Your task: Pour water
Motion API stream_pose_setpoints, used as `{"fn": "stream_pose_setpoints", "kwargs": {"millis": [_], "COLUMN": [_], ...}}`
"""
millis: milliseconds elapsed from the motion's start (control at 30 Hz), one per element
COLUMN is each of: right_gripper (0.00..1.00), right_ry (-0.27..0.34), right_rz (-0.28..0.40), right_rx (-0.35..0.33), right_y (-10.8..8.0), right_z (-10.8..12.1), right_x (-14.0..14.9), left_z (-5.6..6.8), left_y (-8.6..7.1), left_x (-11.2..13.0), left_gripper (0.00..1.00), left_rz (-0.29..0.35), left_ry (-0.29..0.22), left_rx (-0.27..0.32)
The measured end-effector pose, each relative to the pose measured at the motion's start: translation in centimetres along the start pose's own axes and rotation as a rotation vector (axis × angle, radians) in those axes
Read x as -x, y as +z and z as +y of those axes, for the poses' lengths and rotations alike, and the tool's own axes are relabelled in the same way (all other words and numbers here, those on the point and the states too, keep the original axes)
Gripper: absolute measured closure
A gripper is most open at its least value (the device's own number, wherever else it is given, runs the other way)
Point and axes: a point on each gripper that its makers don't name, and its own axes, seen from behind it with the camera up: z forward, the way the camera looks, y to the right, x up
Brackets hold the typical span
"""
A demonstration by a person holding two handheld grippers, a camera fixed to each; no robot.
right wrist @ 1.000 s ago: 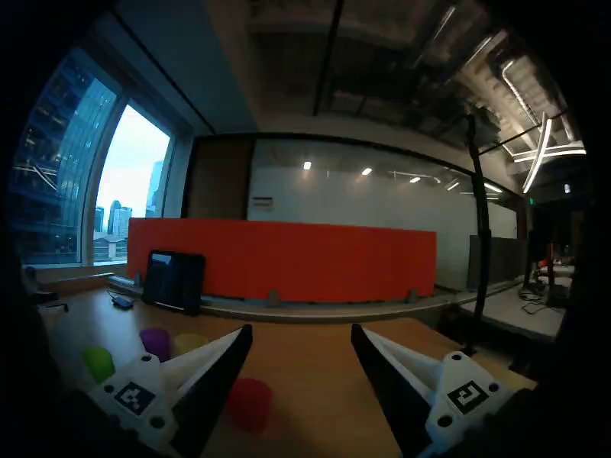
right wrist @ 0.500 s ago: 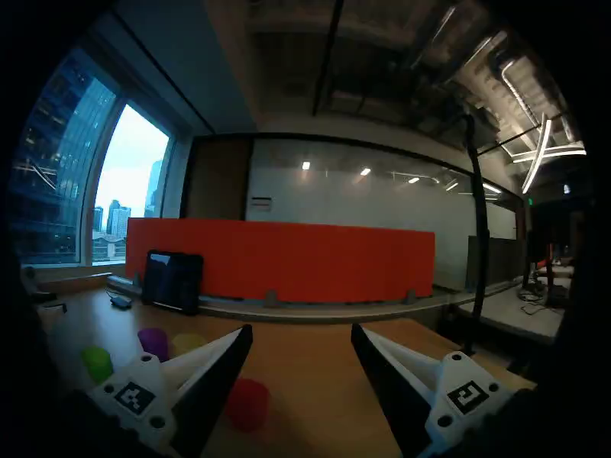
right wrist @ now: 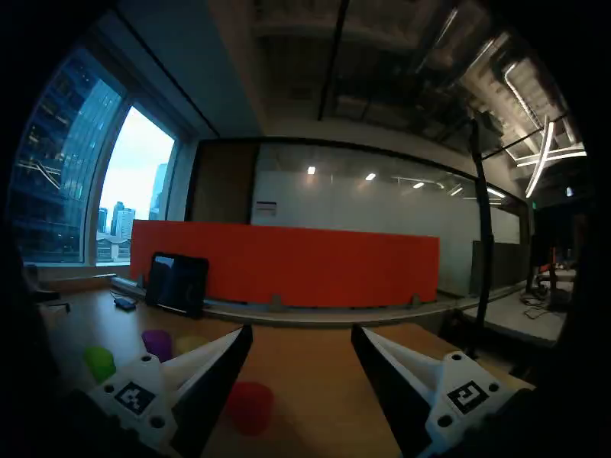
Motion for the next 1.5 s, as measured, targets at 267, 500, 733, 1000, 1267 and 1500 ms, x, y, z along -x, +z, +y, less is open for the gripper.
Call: {"fn": "stream_pose_setpoints", "kwargs": {"millis": [267,500,733,1000,1267,1500], "right_gripper": [0.00,0.00,0.00,0.00,0.00,0.00], "right_ry": [-0.013,-0.007,-0.014,-0.002,0.036,0.054], "right_rz": [0.014,0.017,0.020,0.004,-0.009,-0.037], "right_rx": [-0.014,-0.007,0.008,0.011,0.012,0.001], "right_y": [0.3,1.0,1.3,1.2,1.3,1.5], "right_z": [-0.1,-0.3,-0.2,0.4,1.6,2.0], "right_x": [0.5,2.3,4.0,5.7,6.8,8.1], "left_z": [0.0,0.0,0.0,0.1,0.0,0.0], "left_y": [0.0,0.0,0.0,0.0,0.0,0.0], "left_x": [0.0,0.0,0.0,0.0,0.0,0.0], "left_gripper": [0.00,0.00,0.00,0.00,0.00,0.00], "left_rz": [0.000,0.000,0.000,0.000,0.000,0.000], "left_ry": [0.000,0.000,0.000,0.000,0.000,0.000], "left_rx": [0.000,0.000,0.000,0.000,0.000,0.000]}}
